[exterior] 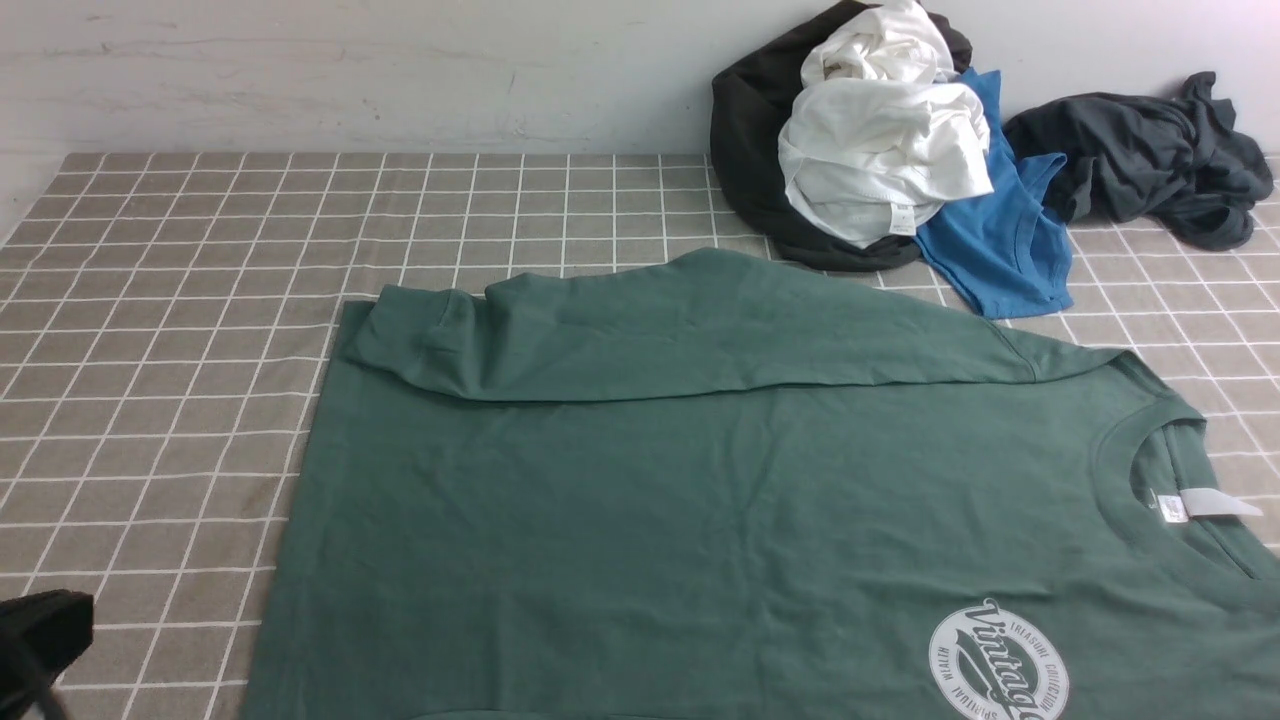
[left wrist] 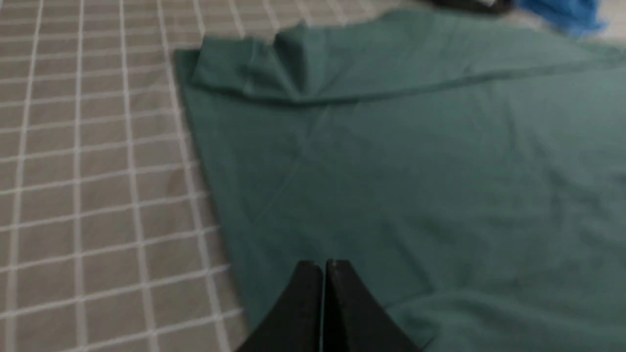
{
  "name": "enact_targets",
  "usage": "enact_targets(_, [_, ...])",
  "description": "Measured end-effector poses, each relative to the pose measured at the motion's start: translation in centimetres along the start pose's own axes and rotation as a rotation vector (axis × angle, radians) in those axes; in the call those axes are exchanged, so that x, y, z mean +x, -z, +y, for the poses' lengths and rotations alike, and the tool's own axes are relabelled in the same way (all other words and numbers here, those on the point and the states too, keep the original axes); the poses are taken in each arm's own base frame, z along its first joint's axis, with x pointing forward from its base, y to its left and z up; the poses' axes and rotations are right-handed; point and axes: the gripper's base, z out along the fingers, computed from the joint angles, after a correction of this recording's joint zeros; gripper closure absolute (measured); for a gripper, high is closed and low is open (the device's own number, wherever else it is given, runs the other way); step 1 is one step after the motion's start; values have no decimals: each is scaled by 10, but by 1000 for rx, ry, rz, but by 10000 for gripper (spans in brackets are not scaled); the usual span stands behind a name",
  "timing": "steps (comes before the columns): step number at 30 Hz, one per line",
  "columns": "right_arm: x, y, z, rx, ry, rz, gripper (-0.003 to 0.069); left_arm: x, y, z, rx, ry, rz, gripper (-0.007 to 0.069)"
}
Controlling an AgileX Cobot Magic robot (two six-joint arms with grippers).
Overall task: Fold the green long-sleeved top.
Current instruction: Use the left arm to clamp the cuff closest to it
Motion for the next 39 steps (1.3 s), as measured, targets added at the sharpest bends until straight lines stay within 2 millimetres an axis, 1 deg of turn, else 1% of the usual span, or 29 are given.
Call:
enact_targets(2, [-11, -10, 7, -45, 95, 181, 675, -10, -2, 6, -43, -56, 129, 631])
enact_targets(4, [-18, -21, 10, -82, 169, 403, 675, -19, -10, 9, -54, -99, 260, 629])
enact_targets(5, [-19, -28, 8, -93, 197, 528, 675, -21, -18, 8, -41, -117, 328, 626])
enact_targets(6, [-16, -32, 6, -116, 207, 669, 675, -21, -27, 6, -16, -138, 377, 615])
enact_targets(9, [-9, -41, 4, -145, 215, 833, 675, -17, -43, 1, 26, -162, 469, 587])
enact_targets(10, [-3, -45, 6, -177, 230, 907, 675, -13, -52, -2, 50, -174, 523, 560])
enact_targets(11, [-3, -45, 6, -176, 231, 910, 675, -12, -54, -2, 53, -175, 532, 560])
enact_targets(12, [1, -47, 8, -198, 256, 952, 675, -6, -64, -4, 68, -177, 590, 530])
enact_targets(14, [7, -50, 12, -232, 321, 1019, 675, 8, -86, -8, 99, -166, 687, 438])
enact_targets(15, [7, -50, 11, -228, 324, 1021, 675, 9, -88, -8, 102, -164, 692, 438])
enact_targets(16, [10, -50, 12, -229, 360, 1046, 675, 15, -101, -11, 119, -150, 724, 375])
enact_targets(17, [11, -50, 13, -229, 381, 1060, 675, 19, -110, -13, 131, -146, 742, 326])
enact_targets(18, [12, -50, 13, -221, 394, 1070, 675, 20, -115, -15, 141, -148, 756, 294])
enact_targets(19, [12, -50, 13, -222, 398, 1072, 675, 21, -117, -16, 145, -151, 755, 279])
enact_targets(20, [13, -50, 13, -211, 408, 1082, 675, 23, -127, -19, 155, -161, 767, 235])
enact_targets(22, [14, -51, 13, -201, 416, 1091, 675, 27, -142, -23, 162, -178, 786, 172])
enact_targets(23, [14, -51, 12, -199, 420, 1094, 675, 28, -148, -24, 160, -179, 786, 157])
enact_targets(24, [14, -51, 12, -198, 420, 1093, 675, 28, -149, -24, 159, -180, 787, 154])
enact_targets(25, [14, -52, 12, -197, 421, 1092, 675, 31, -160, -24, 150, -180, 795, 137])
enact_targets(29, [14, -53, 12, -189, 415, 1078, 675, 40, -182, -23, 135, -173, 825, 135])
enact_targets(30, [14, -53, 12, -189, 415, 1078, 675, 41, -183, -23, 135, -172, 827, 135])
enact_targets(33, [13, -54, 12, -183, 412, 1065, 675, 46, -193, -23, 131, -160, 851, 135])
enact_targets(38, [12, -56, 13, -179, 413, 1040, 675, 48, -197, -23, 129, -157, 858, 137])
enact_targets(39, [12, -56, 13, -178, 413, 1038, 675, 47, -198, -23, 129, -157, 856, 151])
